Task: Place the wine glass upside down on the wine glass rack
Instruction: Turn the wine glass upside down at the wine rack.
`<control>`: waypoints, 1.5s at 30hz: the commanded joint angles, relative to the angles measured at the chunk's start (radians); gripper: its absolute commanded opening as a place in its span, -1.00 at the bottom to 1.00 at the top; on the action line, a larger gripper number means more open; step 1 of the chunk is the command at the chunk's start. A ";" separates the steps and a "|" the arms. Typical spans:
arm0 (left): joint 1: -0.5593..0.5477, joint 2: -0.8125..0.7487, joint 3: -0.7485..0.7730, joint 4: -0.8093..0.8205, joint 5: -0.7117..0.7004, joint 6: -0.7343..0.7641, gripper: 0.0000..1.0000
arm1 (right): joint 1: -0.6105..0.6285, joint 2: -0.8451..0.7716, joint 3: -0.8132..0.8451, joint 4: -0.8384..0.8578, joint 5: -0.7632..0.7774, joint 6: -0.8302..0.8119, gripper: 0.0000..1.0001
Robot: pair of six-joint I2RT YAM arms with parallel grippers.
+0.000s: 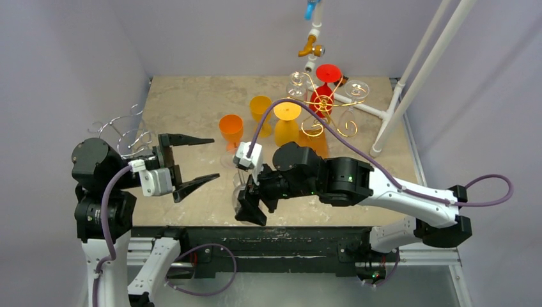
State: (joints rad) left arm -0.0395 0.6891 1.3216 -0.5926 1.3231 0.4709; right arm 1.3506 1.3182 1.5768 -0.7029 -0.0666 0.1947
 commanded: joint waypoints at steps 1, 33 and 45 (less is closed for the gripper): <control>0.006 0.024 -0.004 0.101 0.017 0.100 0.43 | 0.010 0.044 0.068 0.067 -0.127 -0.032 -1.00; 0.006 0.009 0.015 -0.029 -0.013 0.234 -0.90 | 0.010 -0.246 -0.262 0.344 0.317 0.102 -1.00; 0.005 0.044 0.016 0.169 -0.134 -0.104 0.98 | 0.010 -0.421 -0.565 0.473 0.613 0.128 -1.00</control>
State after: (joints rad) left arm -0.0395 0.7010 1.3201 -0.4770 1.2251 0.4835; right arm 1.3605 1.0309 1.1351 -0.3408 0.3588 0.3210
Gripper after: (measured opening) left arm 0.987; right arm 0.772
